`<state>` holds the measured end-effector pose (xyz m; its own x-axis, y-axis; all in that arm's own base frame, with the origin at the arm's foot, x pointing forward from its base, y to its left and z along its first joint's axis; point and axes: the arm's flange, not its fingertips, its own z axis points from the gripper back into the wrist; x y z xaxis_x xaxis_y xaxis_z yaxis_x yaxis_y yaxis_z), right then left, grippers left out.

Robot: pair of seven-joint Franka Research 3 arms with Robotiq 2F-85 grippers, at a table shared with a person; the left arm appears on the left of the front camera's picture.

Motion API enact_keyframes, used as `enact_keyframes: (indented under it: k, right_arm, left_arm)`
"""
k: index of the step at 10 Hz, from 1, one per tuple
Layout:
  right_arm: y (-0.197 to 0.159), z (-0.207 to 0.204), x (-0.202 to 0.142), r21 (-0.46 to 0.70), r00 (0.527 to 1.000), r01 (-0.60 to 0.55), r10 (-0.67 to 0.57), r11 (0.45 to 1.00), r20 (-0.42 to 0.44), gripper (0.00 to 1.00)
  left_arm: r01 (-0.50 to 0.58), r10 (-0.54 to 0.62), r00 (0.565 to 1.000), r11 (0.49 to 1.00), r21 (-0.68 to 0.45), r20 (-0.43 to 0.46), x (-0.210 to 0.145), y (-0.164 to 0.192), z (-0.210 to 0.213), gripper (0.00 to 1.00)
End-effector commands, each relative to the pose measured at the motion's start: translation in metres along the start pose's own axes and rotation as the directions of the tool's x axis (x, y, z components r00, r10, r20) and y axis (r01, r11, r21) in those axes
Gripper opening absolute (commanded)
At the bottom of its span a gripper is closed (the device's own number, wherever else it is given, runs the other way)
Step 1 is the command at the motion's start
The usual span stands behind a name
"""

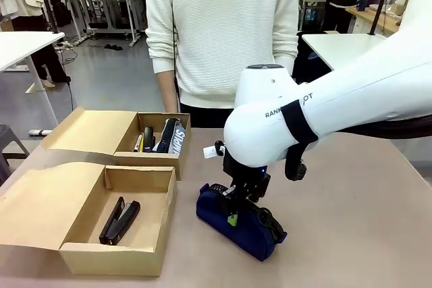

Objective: Place items inside the box.
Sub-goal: Pick up a Pencil pouch or Stapler and place it inside the Mailer Box closest to the robot.

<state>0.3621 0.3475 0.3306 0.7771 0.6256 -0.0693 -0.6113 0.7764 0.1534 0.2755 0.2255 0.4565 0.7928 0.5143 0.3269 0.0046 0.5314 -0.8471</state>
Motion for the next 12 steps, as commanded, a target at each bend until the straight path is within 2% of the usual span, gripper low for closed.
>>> enact_keyframes:
  k: [1, 2, 6, 9, 11, 12]
  right_arm:
    - [0.003, 0.004, 0.007, -0.004, 1.0, -0.006, 0.006, 1.0, -0.014, 0.14]
    - [0.003, 0.003, 0.007, 0.003, 1.0, -0.004, 0.004, 1.0, -0.016, 0.0]
    - [0.003, 0.004, 0.006, 0.009, 1.0, 0.009, -0.009, 1.0, -0.016, 0.0]
    - [0.002, 0.023, -0.005, 0.014, 0.996, 0.083, -0.083, 0.996, 0.013, 0.0]
    - [0.008, 0.064, -0.032, 0.104, 0.96, 0.28, -0.281, 0.954, -0.008, 0.0]
    - [0.014, 0.089, -0.057, 0.154, 0.889, 0.457, -0.454, 0.876, -0.059, 0.0]
  left_arm:
    - [0.017, -0.017, 1.0, 1.0, -0.023, 0.014, -0.001, -0.001, 0.0, 1.0]
    - [0.017, -0.017, 1.0, 1.0, -0.023, 0.014, -0.001, -0.001, 0.0, 1.0]
    - [0.017, -0.017, 1.0, 1.0, -0.023, 0.014, -0.001, -0.001, 0.0, 1.0]
    - [0.017, -0.017, 1.0, 1.0, -0.023, 0.014, -0.001, -0.001, 0.0, 1.0]
    - [0.017, -0.017, 1.0, 1.0, -0.023, 0.014, -0.001, -0.001, 0.0, 1.0]
    - [0.017, -0.017, 1.0, 1.0, -0.023, 0.014, -0.001, -0.001, 0.0, 1.0]
